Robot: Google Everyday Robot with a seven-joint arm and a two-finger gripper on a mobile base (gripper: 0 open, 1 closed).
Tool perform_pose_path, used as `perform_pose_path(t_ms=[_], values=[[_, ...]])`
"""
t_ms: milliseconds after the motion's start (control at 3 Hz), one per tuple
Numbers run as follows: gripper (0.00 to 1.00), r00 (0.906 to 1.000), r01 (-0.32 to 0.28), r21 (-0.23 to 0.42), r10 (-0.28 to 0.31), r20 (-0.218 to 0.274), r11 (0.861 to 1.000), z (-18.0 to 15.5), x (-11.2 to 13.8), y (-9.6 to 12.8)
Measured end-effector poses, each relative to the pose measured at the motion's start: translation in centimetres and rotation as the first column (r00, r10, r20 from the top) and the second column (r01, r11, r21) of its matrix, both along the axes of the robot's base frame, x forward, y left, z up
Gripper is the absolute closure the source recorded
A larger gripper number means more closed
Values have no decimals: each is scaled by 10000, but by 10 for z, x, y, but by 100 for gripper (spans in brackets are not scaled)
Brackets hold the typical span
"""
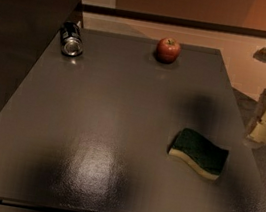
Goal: Pick pepsi can
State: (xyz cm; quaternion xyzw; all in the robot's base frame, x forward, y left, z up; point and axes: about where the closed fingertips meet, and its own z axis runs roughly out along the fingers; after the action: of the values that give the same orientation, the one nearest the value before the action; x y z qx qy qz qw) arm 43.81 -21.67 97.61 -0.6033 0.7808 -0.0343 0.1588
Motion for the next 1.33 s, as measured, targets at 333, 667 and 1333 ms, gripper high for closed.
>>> perform_pose_path(t_ms=[333, 667, 1333], values=[[0, 10000, -47, 28, 47, 51, 10000, 2, 1, 2], [0, 9990, -356, 295, 348, 274, 9989, 7, 16, 20], [0, 9938, -979, 833, 930, 609, 9917, 0, 67, 65]])
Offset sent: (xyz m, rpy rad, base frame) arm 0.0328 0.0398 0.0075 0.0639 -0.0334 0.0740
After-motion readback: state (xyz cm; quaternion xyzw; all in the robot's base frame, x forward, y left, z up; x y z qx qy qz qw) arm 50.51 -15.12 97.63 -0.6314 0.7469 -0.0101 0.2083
